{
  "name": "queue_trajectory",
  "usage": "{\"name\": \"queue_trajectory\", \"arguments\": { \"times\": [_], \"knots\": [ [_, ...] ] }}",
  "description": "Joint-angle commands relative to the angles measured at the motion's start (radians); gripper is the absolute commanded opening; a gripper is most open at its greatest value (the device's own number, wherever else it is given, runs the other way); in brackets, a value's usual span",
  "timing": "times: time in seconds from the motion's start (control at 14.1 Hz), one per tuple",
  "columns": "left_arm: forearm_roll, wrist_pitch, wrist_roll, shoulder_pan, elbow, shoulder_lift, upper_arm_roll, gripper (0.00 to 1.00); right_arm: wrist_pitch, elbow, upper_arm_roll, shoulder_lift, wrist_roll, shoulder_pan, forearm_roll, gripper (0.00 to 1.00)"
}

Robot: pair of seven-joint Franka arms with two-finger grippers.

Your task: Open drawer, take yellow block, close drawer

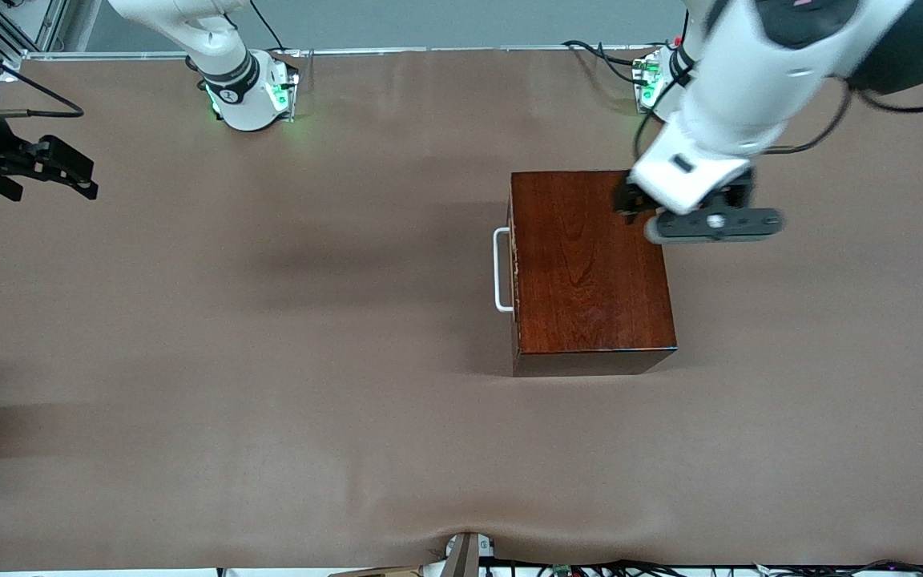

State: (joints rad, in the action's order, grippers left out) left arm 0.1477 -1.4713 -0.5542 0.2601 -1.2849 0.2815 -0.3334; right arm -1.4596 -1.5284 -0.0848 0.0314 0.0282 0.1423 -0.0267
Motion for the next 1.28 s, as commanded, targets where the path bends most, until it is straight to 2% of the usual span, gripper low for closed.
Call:
{"name": "queue_trajectory", "arguments": {
  "times": [0.0, 0.21, 0.28, 0.64, 0.78, 1.21],
  "knots": [
    [0.056, -0.018, -0.107, 0.091, 0.062, 0.076, 0.008, 1.0, 0.002, 0.011, -0.001, -0.014, 0.007, 0.005, -0.001, 1.0],
    [0.07, -0.044, -0.173, 0.206, 0.108, 0.155, 0.051, 1.0, 0.001, 0.014, -0.001, -0.039, 0.006, 0.005, -0.01, 1.0],
    [0.07, -0.058, -0.206, 0.258, 0.113, 0.177, 0.091, 1.0, -0.001, 0.017, 0.0, -0.053, 0.006, 0.005, -0.013, 1.0],
    [0.069, -0.083, -0.282, 0.568, 0.183, 0.3, 0.373, 1.0, -0.001, 0.027, -0.001, -0.059, 0.007, -0.009, -0.006, 1.0],
    [0.067, -0.089, -0.317, 0.608, 0.242, 0.375, 0.398, 1.0, -0.008, 0.039, -0.001, -0.059, 0.009, -0.007, 0.001, 1.0],
    [0.069, -0.172, -0.369, 0.653, 0.243, 0.464, 0.406, 1.0, -0.008, 0.039, -0.001, -0.057, 0.009, 0.0, 0.014, 1.0]
  ]
}}
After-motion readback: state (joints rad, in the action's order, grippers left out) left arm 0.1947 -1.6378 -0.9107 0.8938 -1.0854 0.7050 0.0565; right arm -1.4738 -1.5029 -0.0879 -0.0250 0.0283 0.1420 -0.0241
